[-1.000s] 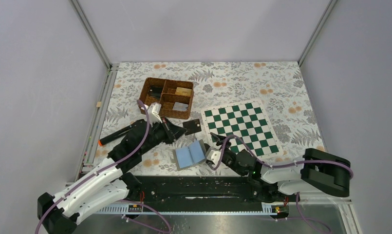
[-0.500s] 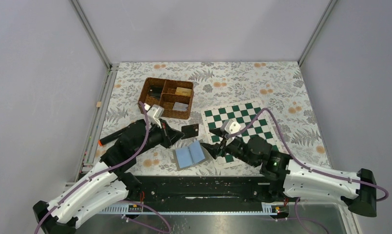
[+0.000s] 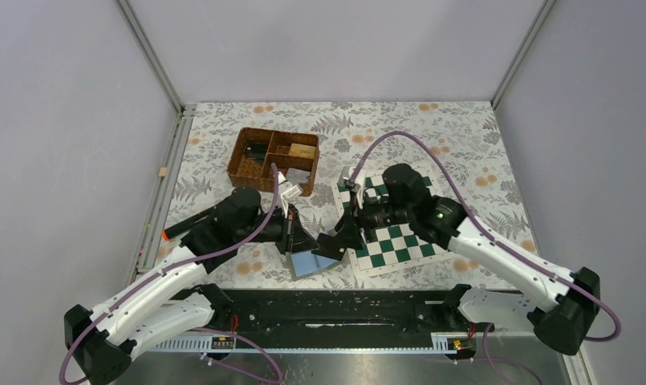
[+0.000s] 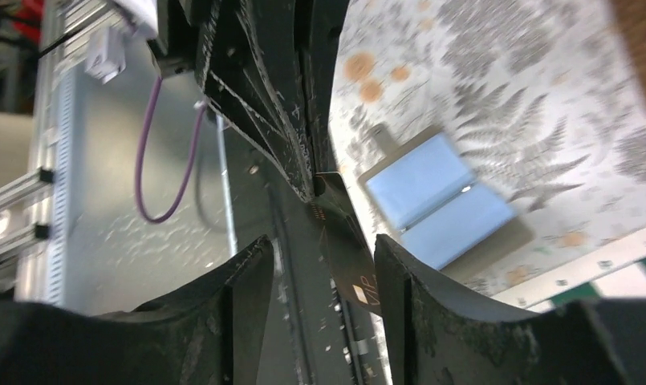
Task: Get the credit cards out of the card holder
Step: Place the credit card in the storage box.
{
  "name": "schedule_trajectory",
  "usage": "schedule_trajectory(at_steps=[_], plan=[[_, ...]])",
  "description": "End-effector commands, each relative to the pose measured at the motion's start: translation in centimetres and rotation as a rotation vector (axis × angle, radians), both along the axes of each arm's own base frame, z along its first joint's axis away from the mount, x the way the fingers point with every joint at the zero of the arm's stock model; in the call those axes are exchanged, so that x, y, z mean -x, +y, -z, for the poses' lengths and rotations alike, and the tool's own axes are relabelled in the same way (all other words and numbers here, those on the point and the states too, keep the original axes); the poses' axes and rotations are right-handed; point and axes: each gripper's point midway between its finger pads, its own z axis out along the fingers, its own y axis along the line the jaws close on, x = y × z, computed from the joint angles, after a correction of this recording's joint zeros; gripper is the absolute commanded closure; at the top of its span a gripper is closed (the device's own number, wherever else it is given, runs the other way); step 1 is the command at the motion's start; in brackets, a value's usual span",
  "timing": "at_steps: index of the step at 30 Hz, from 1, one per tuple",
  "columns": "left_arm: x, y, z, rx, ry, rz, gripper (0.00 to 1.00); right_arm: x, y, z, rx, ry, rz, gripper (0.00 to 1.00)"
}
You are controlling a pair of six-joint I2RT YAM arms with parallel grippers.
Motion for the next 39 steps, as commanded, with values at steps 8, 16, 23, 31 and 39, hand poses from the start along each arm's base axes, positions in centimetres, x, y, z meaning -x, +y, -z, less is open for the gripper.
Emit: schedule_trajectory(at_steps=[8,16,23,31,39], plan=[[1.5,-1.2,-1.2,0.077,-0.004,0.148,1.00,1.6,2.3,0.9,-0.011,0.187,-0.172,0.50],[1.3,-1.2,-0.6,0.058,0.006,0.145,1.00,2.2,3.6,1.0,-0.088,0.269,-0.217,0.59],[1.5,-1.2,-0.5,0.058,0.007,0.160,1.00,2.2,3.9,1.2,-0.114,0.281,-0.221,0.79],[1.2,-0.7,-0.1,0.051,0.005,0.154,1.00,2.7,3.4,1.3,-0.120,0.316,-0.249,0.95],[1.1,-0.6,0.0,0.044,0.008,0.152,1.00,2.7,3.1,1.1,-0.120,0.347,-0.269,1.00]])
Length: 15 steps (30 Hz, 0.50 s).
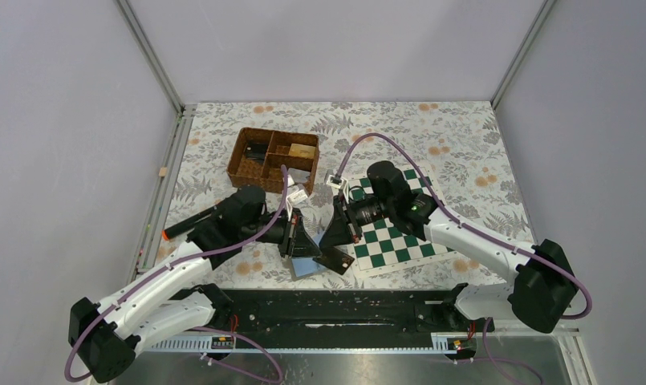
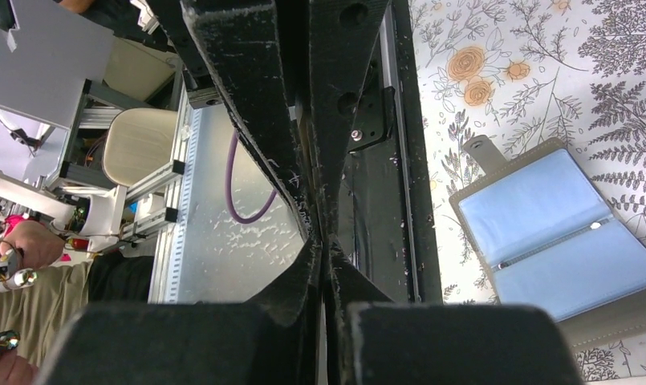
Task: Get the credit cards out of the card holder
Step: Place the credit card in the storage box.
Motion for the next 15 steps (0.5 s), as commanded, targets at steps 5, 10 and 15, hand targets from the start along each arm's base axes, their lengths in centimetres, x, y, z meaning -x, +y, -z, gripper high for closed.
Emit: schedule_trajectory(at_steps=[5,10,15], plan=[[-2.6,0.6,-0.7,0.000,-0.046,-0.114,0.81,-0.3,0.2,-1.6,-0.046,0.011,0.008,1.00],[-6.7,3.1,-2.7,0.092,-0.041,-0.379,0.50,-7.3,0.7,-2.9,-0.090,0.106,0.425,1.00],[-8.2,4.3,-4.7,0.278,-0.053,-0.518,0.40,-11.4,0.3,-5.6,-0.317,0.306,0.696,1.00]])
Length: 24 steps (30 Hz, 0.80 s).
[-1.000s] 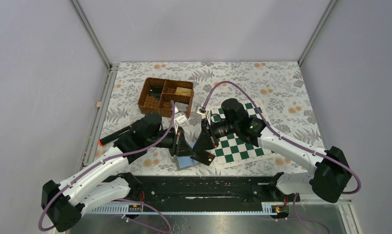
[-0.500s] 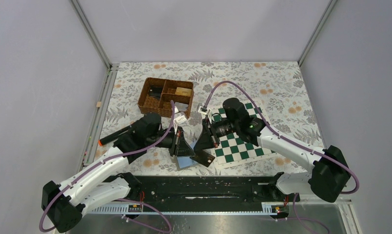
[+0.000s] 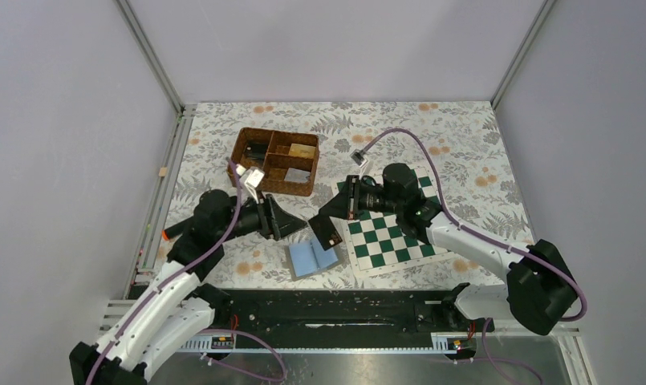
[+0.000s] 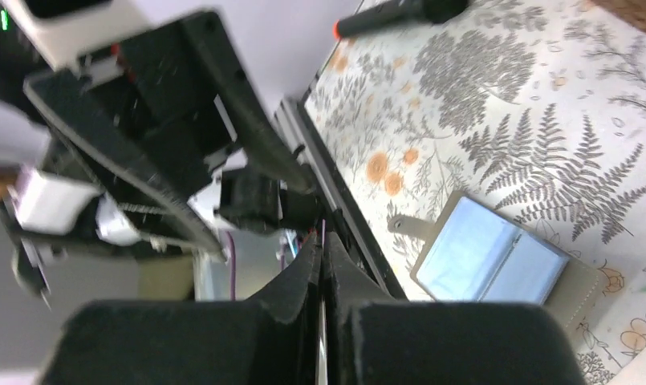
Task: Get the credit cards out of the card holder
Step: Place the credit card in the storage box.
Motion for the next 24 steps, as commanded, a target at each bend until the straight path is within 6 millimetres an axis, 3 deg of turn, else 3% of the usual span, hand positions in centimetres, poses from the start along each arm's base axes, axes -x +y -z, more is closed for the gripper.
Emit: schedule_trajectory(at_steps=[1,3,9,14,19,24], plan=[[-1.4,0.0,-3.4,0.212,-0.072,-0.094,0.38,-4.9,-0.2,-5.6,-0.295,0.100,0.321,1.00],[-0.8,-0.6,-3.6,0.276,-0.069,-0.047,0.36,-5.9,-0.7,-5.9,-0.354,0.137,0.395,1.00],[-1.5,-1.0,-1.2,0.254,-0.004,-0.052,0.33,-6.7,-2.0,-6.6,-0.456,0.154,0.486,1.00],[-1.8,-1.3,-2.1,0.337,-0.004,-0.058,0.32,-6.7,-2.9,-6.2,-0.461,0.158,0.524,1.00],[-1.8,-1.9,-1.7,0.347,0.033,-0.025,0.34,-6.5,-2.6,-5.7,-0.472,0.181,0.504,1.00],[-2.0,-2.4,-2.2,0.404,0.055,-0.003,0.40,-6.3,-2.7,-5.4,-0.482,0.191,0.505,1.00]])
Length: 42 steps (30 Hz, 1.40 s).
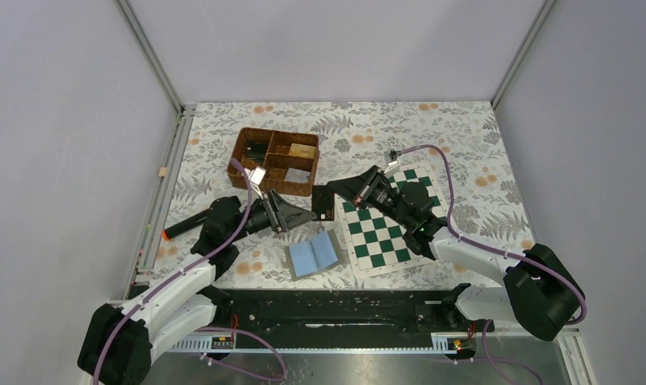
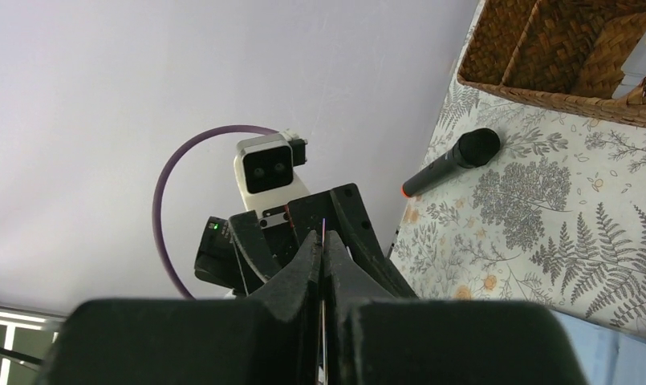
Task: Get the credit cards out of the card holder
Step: Place the credit card in the storage box.
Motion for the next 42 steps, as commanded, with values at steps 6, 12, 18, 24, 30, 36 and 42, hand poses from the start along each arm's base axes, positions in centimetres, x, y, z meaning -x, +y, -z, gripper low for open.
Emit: schedule_trajectory(at_steps=[6,12,18,24,30,36,42], plan=[[0.1,-1.2,-2.5,0.115,-0.040,0.062,0.53,0.0,-0.4,-1.1,-0.054,-0.033,0.017,1.00],[0.4,-2.0,-1.9,0.106,-0.023,0.091,0.85,0.2,-0.5,-0.2,-0.056,-0.027,0.016,0.98],[1.6,-1.9,-2.1,0.086,-0.047,0.149,1.00,1.6,-0.1,-0.5,0.052,-0.154,-0.125,0.67],[3.2,-1.6,-1.3,0.003,-0.051,0.226,1.00,3.8,-1.3,-2.0,0.091,-0.229,-0.418,0.46],[5.2,-1.9,-0.5,-0.035,-0.019,0.370,1.00,6.3,-1.5,-1.8,0.135,-0.269,-0.702,0.49],[5.5,-2.1,-0.1,-0.055,-0.016,0.389,1.00,6.6,-1.7,0.9,0.220,-0.202,-0.771,0.49],[5.5,-2.4,0.7,-0.067,0.004,0.411,1.00,6.9,-1.7,2.9,0.232,-0.146,-0.806,0.49]])
